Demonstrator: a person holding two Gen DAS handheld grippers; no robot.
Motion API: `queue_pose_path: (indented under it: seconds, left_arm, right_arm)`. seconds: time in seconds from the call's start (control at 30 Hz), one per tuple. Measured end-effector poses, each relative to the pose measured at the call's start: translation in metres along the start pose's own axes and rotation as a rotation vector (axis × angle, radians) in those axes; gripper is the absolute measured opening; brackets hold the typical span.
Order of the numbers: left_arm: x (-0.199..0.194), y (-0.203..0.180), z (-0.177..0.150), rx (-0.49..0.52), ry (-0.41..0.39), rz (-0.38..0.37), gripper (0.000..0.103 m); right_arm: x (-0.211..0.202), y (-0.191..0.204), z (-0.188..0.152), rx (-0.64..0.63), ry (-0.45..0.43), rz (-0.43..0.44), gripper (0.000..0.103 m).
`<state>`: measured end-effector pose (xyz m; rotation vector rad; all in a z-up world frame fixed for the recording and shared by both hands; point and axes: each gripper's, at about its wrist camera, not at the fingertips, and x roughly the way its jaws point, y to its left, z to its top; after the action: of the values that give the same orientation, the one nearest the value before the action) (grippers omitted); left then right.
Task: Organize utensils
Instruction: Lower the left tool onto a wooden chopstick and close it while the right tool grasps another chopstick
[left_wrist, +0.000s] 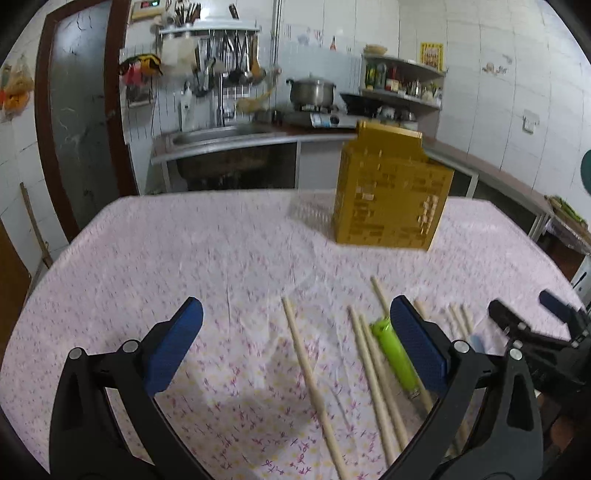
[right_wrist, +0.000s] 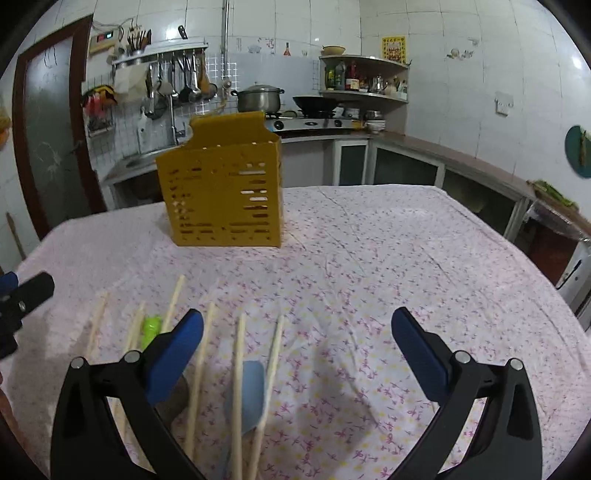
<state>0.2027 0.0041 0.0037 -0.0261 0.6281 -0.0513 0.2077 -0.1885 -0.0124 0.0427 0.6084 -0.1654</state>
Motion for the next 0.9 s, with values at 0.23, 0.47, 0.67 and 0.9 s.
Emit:
queue_pose_path:
  seconds: [0.23,0.47,0.67,0.9]
  left_arm:
    - [0.021,-0.001,-0.007,0.019,0.095,0.004,0.085]
    - [0.039,-0.002,-0.014,0.033,0.189,-0.025,0.071]
    - [0.051,0.002,-0.015,0.008,0.247,-0.047,0.050]
    - [0.065,0.002,-0.017,-0.003,0.292,-0.052,0.028]
  right_arm:
    - [0.012,0.010,-0.007,-0.050,0.066,-0.006,0.074]
    - [0.027,0.010,-0.010,-0.044,0.176,0.041,0.044]
    - [0.033,0.009,-0.013,-0.031,0.217,0.057,0.036]
    - [0.038,0.007,-0.015,-0.012,0.255,0.082,0.035]
